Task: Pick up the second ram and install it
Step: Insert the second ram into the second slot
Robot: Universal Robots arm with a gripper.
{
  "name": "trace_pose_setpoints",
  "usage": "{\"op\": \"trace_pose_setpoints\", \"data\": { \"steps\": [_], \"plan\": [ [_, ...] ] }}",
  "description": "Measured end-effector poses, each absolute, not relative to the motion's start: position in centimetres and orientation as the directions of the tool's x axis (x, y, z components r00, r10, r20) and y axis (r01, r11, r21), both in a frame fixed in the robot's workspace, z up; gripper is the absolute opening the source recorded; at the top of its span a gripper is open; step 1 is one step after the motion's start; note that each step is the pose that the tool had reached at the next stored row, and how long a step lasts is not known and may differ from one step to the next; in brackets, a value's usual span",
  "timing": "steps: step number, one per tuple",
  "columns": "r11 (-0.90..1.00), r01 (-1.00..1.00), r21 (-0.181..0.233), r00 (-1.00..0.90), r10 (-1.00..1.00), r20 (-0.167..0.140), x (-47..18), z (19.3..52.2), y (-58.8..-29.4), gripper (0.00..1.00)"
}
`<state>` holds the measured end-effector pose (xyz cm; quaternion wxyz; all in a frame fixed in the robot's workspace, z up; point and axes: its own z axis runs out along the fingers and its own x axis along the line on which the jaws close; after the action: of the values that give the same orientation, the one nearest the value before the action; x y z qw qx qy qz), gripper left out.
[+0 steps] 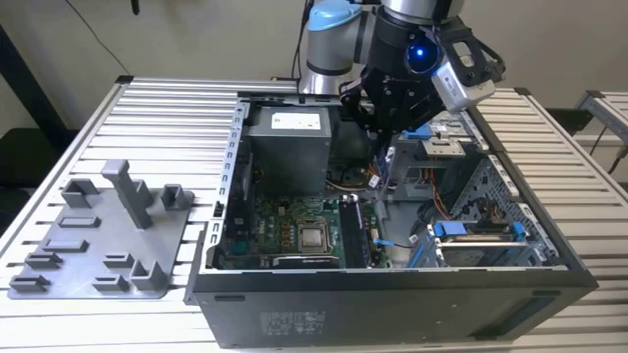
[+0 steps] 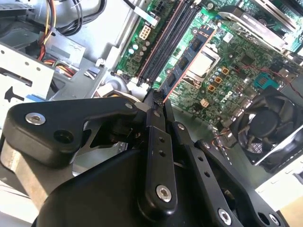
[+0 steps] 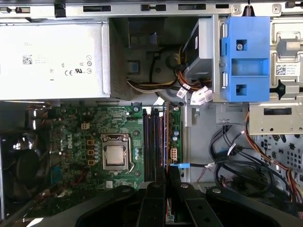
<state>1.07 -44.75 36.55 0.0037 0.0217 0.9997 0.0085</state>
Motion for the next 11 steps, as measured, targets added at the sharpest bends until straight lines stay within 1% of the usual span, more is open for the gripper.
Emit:
{"op": "trace_pose_setpoints", "data": {
  "steps": [11],
  "plan": [
    [0.999, 0.043, 0.017, -0.999, 0.043, -0.007, 1.07, 36.1, -44.75, 0.14]
  ]
}}
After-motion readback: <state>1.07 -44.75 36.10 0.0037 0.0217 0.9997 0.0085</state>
